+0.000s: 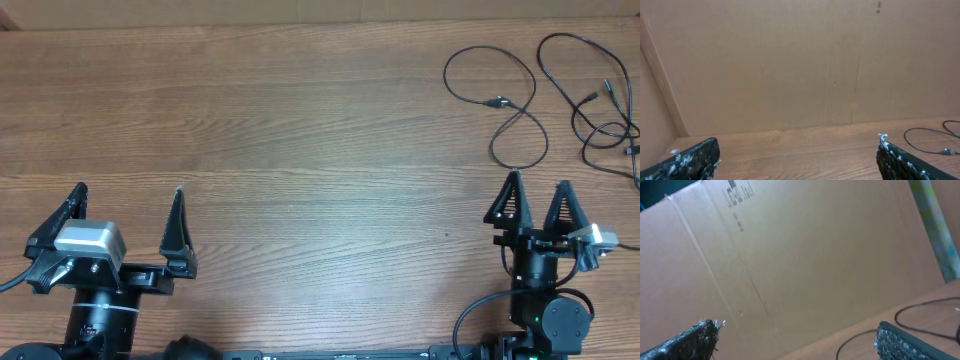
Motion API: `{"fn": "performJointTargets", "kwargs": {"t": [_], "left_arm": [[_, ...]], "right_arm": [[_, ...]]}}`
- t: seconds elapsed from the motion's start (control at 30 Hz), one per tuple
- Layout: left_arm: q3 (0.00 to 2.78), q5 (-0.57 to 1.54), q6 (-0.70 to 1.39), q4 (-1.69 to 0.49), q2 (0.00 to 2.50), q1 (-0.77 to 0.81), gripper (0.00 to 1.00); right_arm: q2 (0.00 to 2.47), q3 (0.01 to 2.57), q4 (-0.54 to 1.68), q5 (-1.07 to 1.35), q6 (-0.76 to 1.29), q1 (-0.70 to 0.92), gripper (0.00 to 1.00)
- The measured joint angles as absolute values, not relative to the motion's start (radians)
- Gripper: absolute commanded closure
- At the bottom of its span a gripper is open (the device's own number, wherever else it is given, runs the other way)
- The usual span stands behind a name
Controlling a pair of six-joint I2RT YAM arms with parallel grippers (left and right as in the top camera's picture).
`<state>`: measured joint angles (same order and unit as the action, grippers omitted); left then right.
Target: Untangle cables
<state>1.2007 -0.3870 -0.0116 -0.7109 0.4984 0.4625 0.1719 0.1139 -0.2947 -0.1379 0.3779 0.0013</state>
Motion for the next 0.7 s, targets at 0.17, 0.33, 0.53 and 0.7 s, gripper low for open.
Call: {"fn": "performJointTargets", "kwargs": {"t": [0.17, 0.33, 0.53, 0.7], "left_arm": [[1.201, -0.387, -0.011, -0.711, 0.498, 0.463, 0.00], [1.201, -0.387, -0.011, -0.711, 0.498, 0.462, 0.00], [1.201, -0.387, -0.011, -0.711, 0.498, 0.463, 0.00], [1.201, -0.387, -0.011, -0.702, 0.498, 0.463, 0.00]], "right_arm": [[0.172, 0.111, -0.261, -0.143, 0.385, 0.001, 0.00], [0.171, 0.086, -0.216, -0.189, 0.389, 0.001, 0.00], [0.171, 0.073, -0.133, -0.250, 0.389, 0.001, 0.00], [0.171, 0.072, -0.012, -0.305, 0.389, 0.001, 0.00]]}}
